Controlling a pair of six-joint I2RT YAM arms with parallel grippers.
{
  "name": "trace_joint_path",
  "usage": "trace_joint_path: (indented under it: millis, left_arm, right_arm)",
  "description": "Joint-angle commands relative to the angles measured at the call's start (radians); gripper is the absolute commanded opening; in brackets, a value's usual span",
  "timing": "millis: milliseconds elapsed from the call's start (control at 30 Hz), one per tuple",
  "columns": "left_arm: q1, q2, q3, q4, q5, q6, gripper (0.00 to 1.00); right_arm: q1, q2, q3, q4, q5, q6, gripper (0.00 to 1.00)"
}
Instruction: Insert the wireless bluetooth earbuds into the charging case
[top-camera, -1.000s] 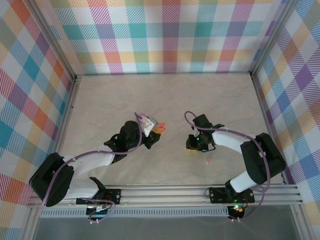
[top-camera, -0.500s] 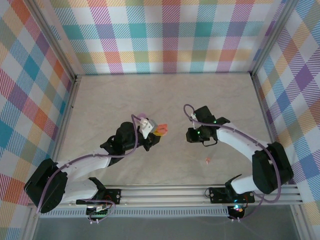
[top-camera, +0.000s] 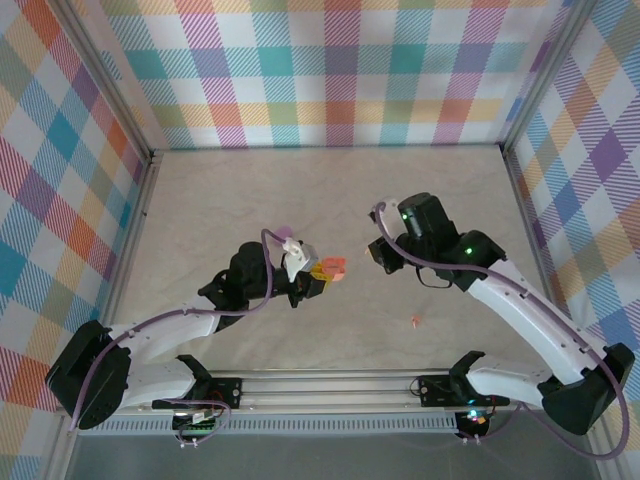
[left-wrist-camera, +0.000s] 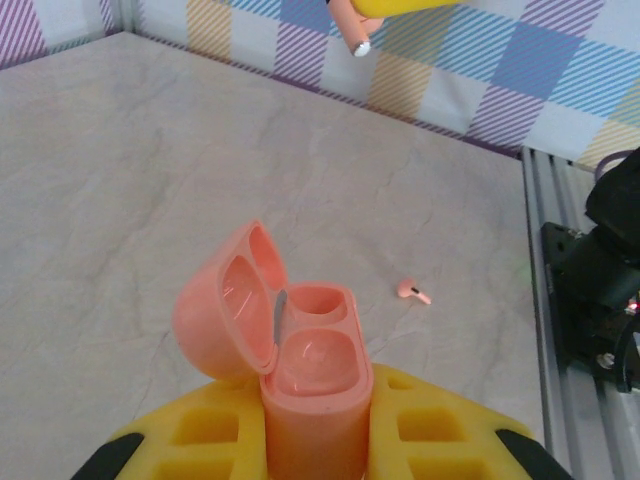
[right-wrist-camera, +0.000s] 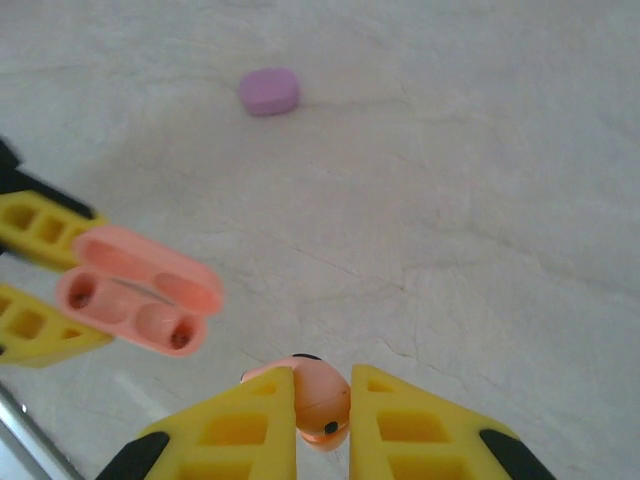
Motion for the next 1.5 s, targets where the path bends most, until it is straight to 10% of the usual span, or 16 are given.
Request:
trace_joint_path:
  millis: [0, 433, 1467]
  left_arm:
    - [0.007, -0.002, 0.044, 0.048, 0.07, 0.0, 0.0]
    - [0.0, -0.011, 0.074, 0.069, 0.124, -0.021, 0.0]
    - [0.0, -0.037, 0.047, 0.205, 0.075, -0.161, 0.0]
  right_arm:
    - [0.074, -0.003, 0.057, -0.06, 0.048, -0.116, 0.16]
    - [0.27, 0.075, 0.096, 0.033, 0.148, -0.26, 0.16]
    - [0.28, 0.004, -0.073, 0.309, 0.149, -0.314, 0.16]
